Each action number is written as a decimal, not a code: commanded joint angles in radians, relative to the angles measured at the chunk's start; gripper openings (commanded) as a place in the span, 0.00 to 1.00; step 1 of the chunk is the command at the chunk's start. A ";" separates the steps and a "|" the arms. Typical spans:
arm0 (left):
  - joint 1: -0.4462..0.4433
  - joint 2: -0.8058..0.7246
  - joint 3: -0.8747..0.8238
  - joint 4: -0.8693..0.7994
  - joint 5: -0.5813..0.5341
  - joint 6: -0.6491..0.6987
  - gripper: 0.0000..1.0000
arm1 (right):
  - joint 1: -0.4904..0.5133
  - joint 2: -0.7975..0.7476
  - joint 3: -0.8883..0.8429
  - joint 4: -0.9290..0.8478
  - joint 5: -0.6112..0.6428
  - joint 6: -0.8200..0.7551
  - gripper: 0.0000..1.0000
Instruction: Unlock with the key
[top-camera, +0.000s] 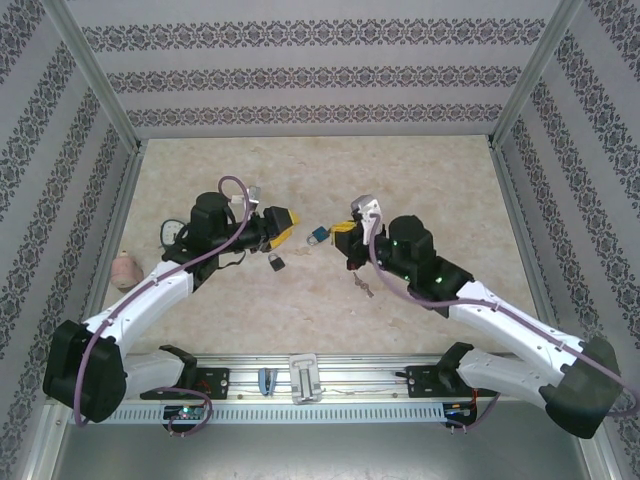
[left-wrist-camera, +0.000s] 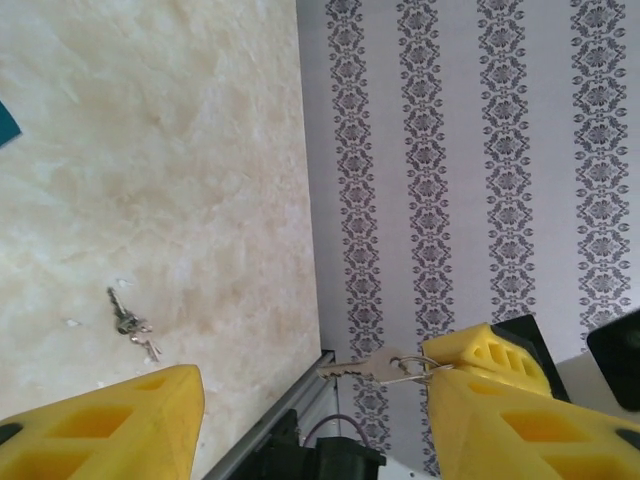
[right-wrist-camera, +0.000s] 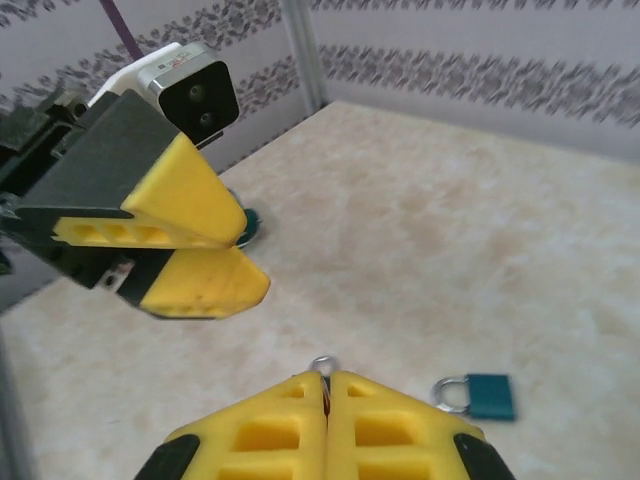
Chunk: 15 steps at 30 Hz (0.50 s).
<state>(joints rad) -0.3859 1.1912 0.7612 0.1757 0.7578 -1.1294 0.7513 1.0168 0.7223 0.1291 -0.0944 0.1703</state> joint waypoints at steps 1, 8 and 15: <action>-0.042 0.018 0.026 0.076 -0.036 -0.089 0.61 | 0.063 -0.003 -0.027 0.152 0.262 -0.198 0.00; -0.089 0.061 0.029 0.160 -0.046 -0.173 0.66 | 0.121 0.032 -0.066 0.296 0.349 -0.307 0.00; -0.112 0.091 0.003 0.315 -0.070 -0.270 0.68 | 0.156 0.060 -0.074 0.311 0.341 -0.366 0.00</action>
<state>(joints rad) -0.4850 1.2778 0.7612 0.3679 0.7040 -1.3430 0.8913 1.0729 0.6628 0.3855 0.2176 -0.1436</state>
